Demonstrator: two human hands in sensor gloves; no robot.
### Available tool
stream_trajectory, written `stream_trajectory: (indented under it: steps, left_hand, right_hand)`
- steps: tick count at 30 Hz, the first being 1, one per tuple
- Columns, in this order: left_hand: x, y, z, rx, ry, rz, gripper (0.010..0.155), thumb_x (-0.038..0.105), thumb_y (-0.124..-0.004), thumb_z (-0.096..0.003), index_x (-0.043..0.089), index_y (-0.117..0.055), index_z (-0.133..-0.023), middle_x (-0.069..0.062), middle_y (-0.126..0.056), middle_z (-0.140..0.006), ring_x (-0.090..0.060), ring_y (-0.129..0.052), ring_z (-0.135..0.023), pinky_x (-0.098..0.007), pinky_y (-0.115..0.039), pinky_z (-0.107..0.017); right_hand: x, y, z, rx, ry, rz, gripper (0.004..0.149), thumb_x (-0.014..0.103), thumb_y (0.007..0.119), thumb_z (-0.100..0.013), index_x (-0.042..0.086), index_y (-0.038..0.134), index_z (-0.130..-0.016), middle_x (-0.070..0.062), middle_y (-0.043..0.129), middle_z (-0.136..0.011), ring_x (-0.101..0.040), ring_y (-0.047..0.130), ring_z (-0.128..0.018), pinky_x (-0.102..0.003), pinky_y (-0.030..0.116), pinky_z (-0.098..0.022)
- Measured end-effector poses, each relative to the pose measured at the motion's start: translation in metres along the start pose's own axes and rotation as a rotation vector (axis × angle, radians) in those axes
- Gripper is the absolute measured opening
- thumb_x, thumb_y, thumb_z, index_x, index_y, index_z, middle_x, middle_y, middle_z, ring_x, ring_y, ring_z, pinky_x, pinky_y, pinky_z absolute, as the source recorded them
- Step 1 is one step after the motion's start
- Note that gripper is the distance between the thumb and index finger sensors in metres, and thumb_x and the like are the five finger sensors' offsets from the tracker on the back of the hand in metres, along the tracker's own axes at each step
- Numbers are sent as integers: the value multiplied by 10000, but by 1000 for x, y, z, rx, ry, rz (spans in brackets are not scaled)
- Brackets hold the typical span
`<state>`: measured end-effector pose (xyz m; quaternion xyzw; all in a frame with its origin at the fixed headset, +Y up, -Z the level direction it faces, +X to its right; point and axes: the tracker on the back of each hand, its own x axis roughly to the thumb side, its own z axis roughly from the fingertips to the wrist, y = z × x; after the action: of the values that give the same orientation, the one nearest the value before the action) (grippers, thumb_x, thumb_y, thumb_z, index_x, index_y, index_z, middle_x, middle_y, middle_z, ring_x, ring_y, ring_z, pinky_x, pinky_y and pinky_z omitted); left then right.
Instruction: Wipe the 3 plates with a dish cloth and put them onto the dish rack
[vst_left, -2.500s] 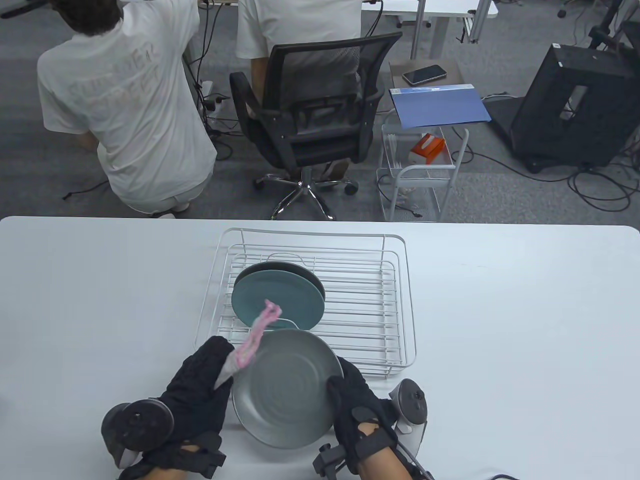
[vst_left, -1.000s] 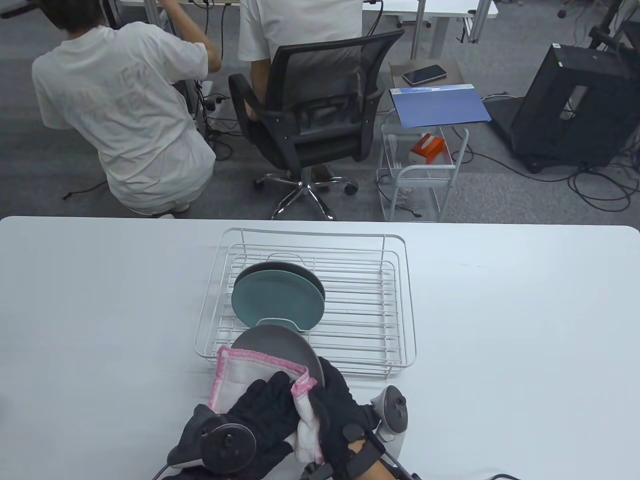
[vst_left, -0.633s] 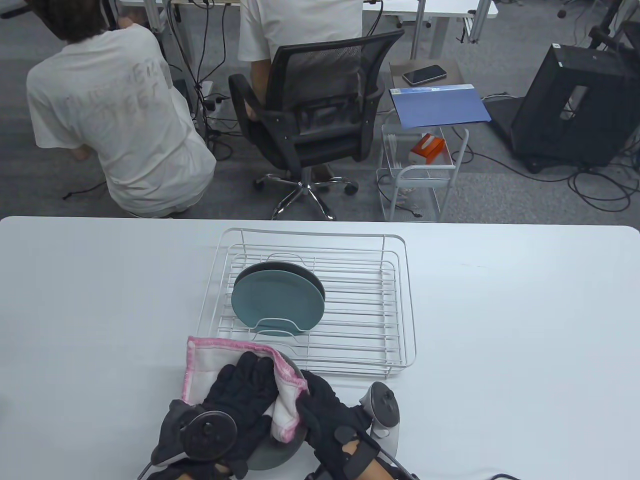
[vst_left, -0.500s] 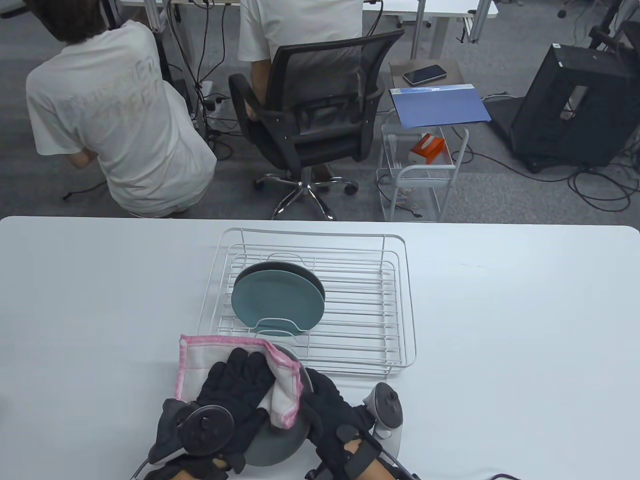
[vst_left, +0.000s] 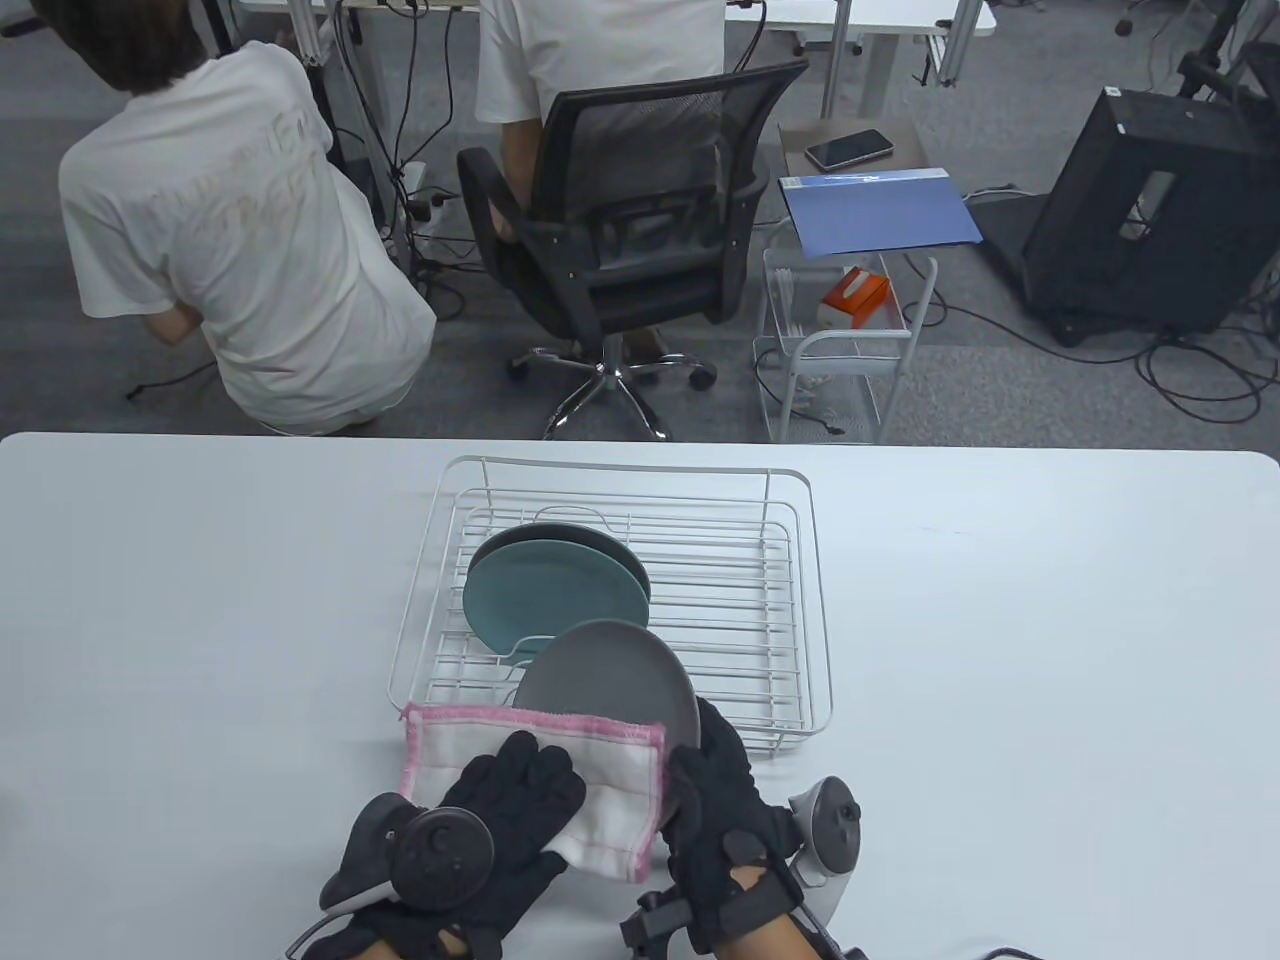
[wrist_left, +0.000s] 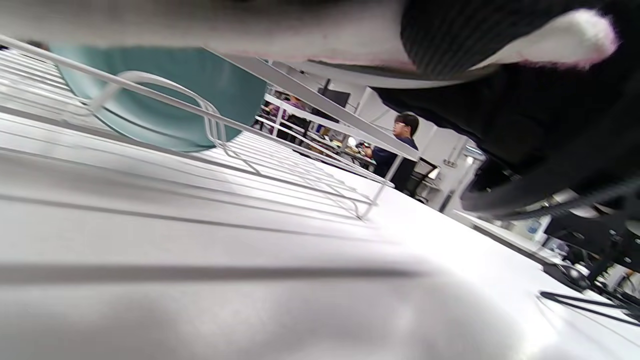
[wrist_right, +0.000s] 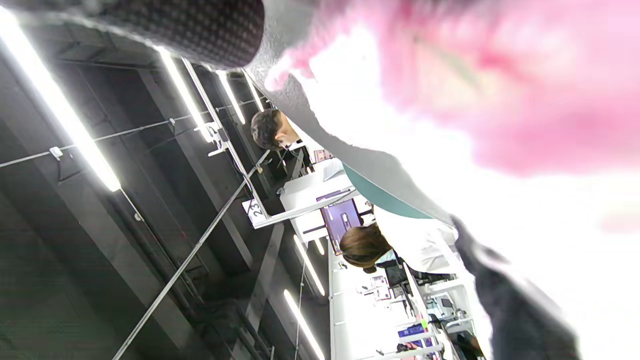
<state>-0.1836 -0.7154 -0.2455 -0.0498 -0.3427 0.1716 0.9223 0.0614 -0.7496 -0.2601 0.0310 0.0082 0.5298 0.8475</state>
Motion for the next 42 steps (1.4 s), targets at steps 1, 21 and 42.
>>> stream_trajectory:
  steps: [1, 21, 42]
  left_hand:
    - [3, -1, -1, -7, -16, 4, 576, 491, -681, -543, 299, -544, -1068, -29, -441, -1175, -357, -347, -1122, -569, -366, -770]
    - [0, 15, 8, 145, 5, -66, 545, 484, -695, -542, 386, -528, -1051, 85, -364, -1188, -296, -275, -1137, -552, -313, -777]
    - [-18, 17, 8, 127, 120, -35, 565, 470, -699, -543, 279, -584, -1063, -41, -495, -1175, -345, -306, -1114, -580, -329, -748]
  right_hand:
    - [0, 0, 0, 4, -1, 4, 632, 332, 685, -497, 87, 376, -991, -274, 480, -951, -519, 610, -791, -629, 636, -543]
    - [-32, 34, 3, 296, 177, 50, 633, 348, 661, -507, 65, 372, -993, -281, 491, -951, -513, 652, -792, -630, 656, -541]
    - [-3, 5, 1, 55, 31, -55, 633, 338, 682, -505, 56, 374, -982, -295, 485, -941, -528, 645, -776, -628, 664, -529]
